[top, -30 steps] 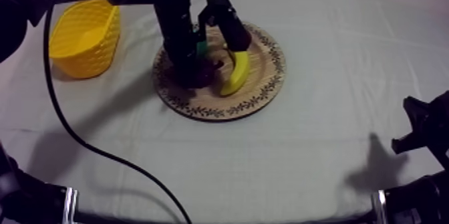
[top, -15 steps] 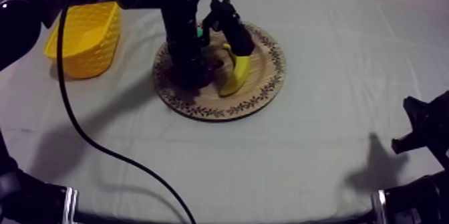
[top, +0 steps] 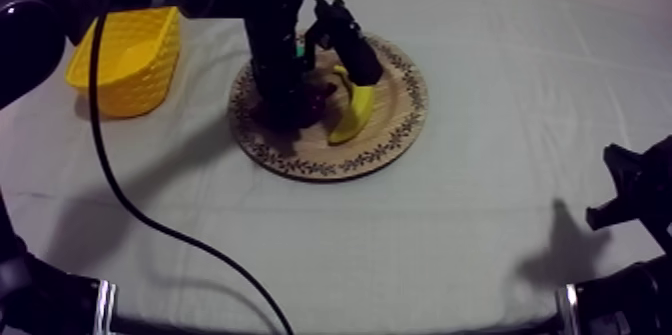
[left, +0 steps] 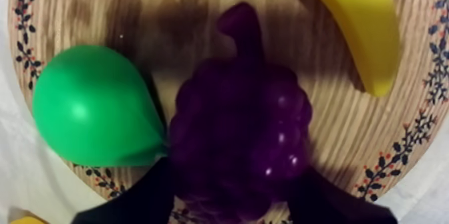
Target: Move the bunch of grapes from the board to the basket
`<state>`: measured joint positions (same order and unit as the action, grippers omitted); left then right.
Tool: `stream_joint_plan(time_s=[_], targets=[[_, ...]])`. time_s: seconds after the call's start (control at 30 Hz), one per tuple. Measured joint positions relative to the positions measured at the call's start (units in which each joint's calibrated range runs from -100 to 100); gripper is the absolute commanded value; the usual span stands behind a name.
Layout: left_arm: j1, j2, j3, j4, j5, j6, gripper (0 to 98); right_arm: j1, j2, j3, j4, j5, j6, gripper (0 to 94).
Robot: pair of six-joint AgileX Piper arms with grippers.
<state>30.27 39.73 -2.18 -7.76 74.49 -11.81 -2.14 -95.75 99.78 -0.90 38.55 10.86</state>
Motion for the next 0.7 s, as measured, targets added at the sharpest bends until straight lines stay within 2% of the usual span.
stream_joint_plan(time_s=[0.3,0.7], targets=[[-0.04,-7.85,5.54,0.45,-1.49,0.18,45.9,0.0,0.0,0.0,0.0,0.0,0.0,0.3],[0.83,-21.88,3.49,0.95,6.43,0.11,47.4,0.0,0.0,0.0,0.0,0.0,0.02,0.3]])
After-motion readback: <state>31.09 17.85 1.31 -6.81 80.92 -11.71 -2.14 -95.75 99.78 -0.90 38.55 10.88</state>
